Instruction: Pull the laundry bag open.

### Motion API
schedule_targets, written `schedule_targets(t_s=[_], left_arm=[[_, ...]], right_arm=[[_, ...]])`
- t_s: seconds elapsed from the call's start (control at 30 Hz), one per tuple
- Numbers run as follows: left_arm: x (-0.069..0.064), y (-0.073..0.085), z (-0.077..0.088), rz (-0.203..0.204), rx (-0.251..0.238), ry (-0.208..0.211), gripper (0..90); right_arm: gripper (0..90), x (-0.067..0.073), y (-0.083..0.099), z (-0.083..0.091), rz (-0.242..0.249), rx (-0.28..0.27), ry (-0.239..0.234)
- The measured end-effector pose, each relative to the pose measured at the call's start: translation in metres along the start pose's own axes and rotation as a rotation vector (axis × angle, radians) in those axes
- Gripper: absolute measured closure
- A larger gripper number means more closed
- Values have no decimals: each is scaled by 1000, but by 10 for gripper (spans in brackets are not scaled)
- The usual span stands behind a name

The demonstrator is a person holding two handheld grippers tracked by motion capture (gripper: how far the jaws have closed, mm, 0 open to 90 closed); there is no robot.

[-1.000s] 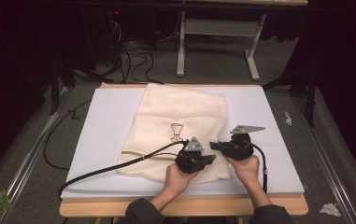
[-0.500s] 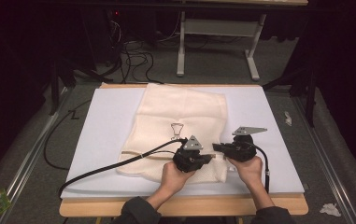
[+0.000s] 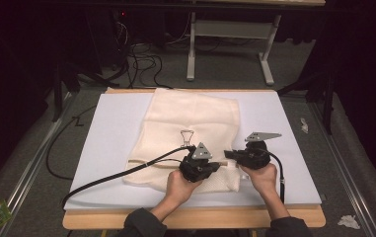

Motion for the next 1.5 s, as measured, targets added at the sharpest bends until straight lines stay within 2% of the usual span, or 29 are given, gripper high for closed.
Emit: schedule_targets(t_s=[0.13, 0.3, 0.4, 0.47, 0.57, 0.67, 0.77, 0.8, 0.87, 1.0, 1.17, 1.4, 1.5], left_arm=[[3, 2, 1, 17, 10, 11, 871], [5, 3, 7, 9, 3, -6, 871], [8, 5, 8, 27, -11, 0, 871], [11, 5, 10, 47, -17, 13, 871], [10, 3, 13, 37, -19, 9, 871], [12, 5, 16, 26, -9, -14, 871], [16, 7, 14, 42, -8, -10, 871], [17, 7, 14, 46, -9, -9, 871], [18, 9, 12, 52, -1, -6, 871], [19, 10, 19, 43, -1, -25, 871], [22, 8, 20, 73, -18, -12, 871], [26, 9, 31, 64, -26, -38, 871], [29, 9, 32, 84, -35, -29, 871]], right_arm=[[886, -1, 2, 0, -2, 2, 9], [886, -3, 5, -1, -21, 1, -5], [886, -1, 3, -3, 7, 16, 9], [886, -2, 4, -1, 8, 25, 21], [886, -2, 3, 2, 17, 18, 32], [886, -1, 2, 0, 23, 16, 30], [886, -1, 3, -4, 27, 31, 27], [886, -2, 3, -4, 40, 34, 32], [886, -6, 5, -1, 33, 47, 49], [886, -10, 7, -1, 21, 40, 40], [886, -8, 5, -1, 31, 36, 42], [886, -11, 5, -1, 18, 27, 40], [886, -10, 3, -1, 30, 23, 44]])
Point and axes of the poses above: each handheld gripper's, and its own axes: z roughly backward along the jaws, y roughly out of its underside, x roughly to its left, the point moved 10 cm from there along -z, roughly forward along the jaws
